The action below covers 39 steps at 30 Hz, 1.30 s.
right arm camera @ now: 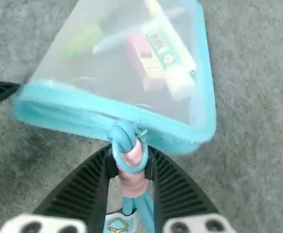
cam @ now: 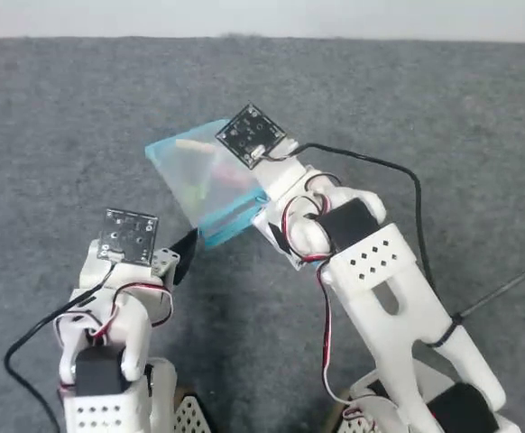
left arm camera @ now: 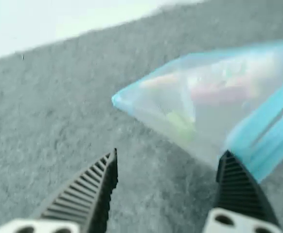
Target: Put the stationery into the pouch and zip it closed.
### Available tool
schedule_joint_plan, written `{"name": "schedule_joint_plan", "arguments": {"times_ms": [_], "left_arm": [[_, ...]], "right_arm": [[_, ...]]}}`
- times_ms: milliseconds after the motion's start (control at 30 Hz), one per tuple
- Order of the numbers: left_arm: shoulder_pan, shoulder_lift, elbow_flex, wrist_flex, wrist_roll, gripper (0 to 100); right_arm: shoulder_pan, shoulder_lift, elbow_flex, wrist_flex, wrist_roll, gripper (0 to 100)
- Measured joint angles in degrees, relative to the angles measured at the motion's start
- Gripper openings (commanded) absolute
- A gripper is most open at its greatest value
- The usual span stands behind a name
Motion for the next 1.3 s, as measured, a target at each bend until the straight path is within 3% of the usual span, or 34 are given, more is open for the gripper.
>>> {"name": "schedule_joint_plan", "arguments": {"times_ms": [500, 1133, 1300], "left_arm": [[7.1, -0.4, 3.3, -0.6, 0.7, 31], [7.1, -0.3, -3.1, 2.5, 0.6, 31], [10.9, -0.4, -3.1, 2.5, 0.6, 31]], "right_arm": [[0.1, -0.1, 0.5, 0.0, -0.4, 0.6], [0.6, 7.6, -5.2, 0.0, -2.0, 0.6], [0.6, 9.1, -8.9, 1.6, -2.4, 0.6]]}}
